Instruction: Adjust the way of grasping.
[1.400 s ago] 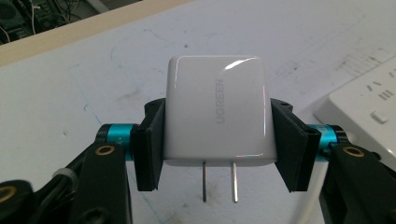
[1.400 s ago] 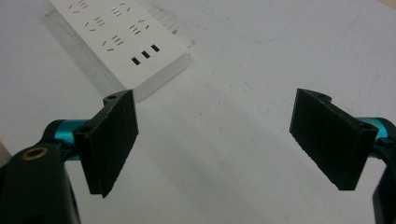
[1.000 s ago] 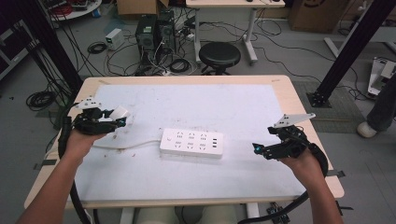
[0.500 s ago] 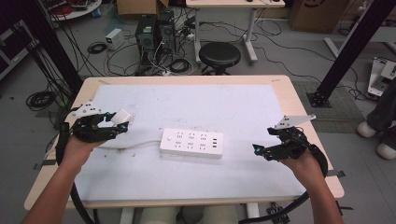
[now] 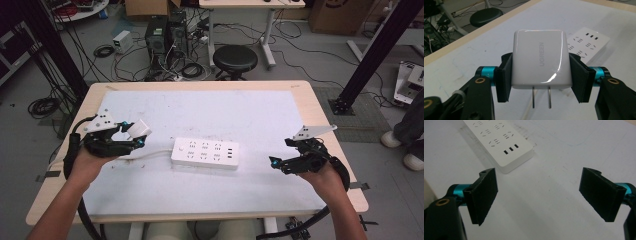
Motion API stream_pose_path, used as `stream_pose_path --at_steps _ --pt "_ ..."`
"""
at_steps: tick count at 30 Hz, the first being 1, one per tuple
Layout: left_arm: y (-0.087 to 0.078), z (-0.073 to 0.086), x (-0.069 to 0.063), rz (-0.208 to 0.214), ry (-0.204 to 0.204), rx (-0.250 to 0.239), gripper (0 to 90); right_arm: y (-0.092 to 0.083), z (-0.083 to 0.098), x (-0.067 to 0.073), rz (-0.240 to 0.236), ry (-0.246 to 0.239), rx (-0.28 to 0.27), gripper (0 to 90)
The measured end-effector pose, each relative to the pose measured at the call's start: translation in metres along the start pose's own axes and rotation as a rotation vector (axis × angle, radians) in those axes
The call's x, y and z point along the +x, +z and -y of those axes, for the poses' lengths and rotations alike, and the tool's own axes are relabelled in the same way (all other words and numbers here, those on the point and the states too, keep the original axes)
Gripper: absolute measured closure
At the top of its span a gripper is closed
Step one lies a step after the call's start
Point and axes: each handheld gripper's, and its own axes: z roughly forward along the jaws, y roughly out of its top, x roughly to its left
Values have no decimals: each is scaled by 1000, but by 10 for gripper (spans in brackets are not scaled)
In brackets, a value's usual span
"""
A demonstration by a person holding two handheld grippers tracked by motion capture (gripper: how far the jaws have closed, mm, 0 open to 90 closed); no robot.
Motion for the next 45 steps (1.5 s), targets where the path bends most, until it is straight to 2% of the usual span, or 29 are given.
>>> stream_pose_path --at_steps 2,3,6,8,12,16,19,22,26,28,33,40,42,45 --pt "2 -1 -3 15 15 1 426 2 -3 2 -11 1 8 156" --pt "4 -3 -7 30 36 5 426 3 -5 2 -17 -2 11 156" --pt "7 -4 -10 46 49 1 426 4 -7 4 -24 6 12 156" --pt "11 -5 -16 66 75 10 426 5 -10 4 -54 22 0 157" --pt "15 -6 -23 85 89 9 426 6 -13 6 -81 43 -11 157" --pt "20 -9 -31 110 106 0 426 6 -16 7 -88 45 -19 156" --pt "24 -13 -36 127 136 5 426 6 -17 8 -85 57 -23 156" --pt "28 -16 -43 144 155 7 427 7 -18 9 -104 70 -27 156" --pt "32 -16 -48 158 162 2 426 10 -18 9 -105 72 -31 156" --pt "33 -17 -50 165 151 -4 426 12 -18 9 -110 70 -25 156" --pt "37 -20 -55 173 172 -6 426 14 -22 12 -149 92 -24 157" --pt "47 -22 -63 197 197 -5 427 19 -25 15 -167 100 -29 163" --pt "50 -23 -65 204 196 -15 426 20 -26 15 -185 105 -36 163" --pt "56 -26 -70 212 209 -18 427 22 -30 18 -219 138 -50 163"
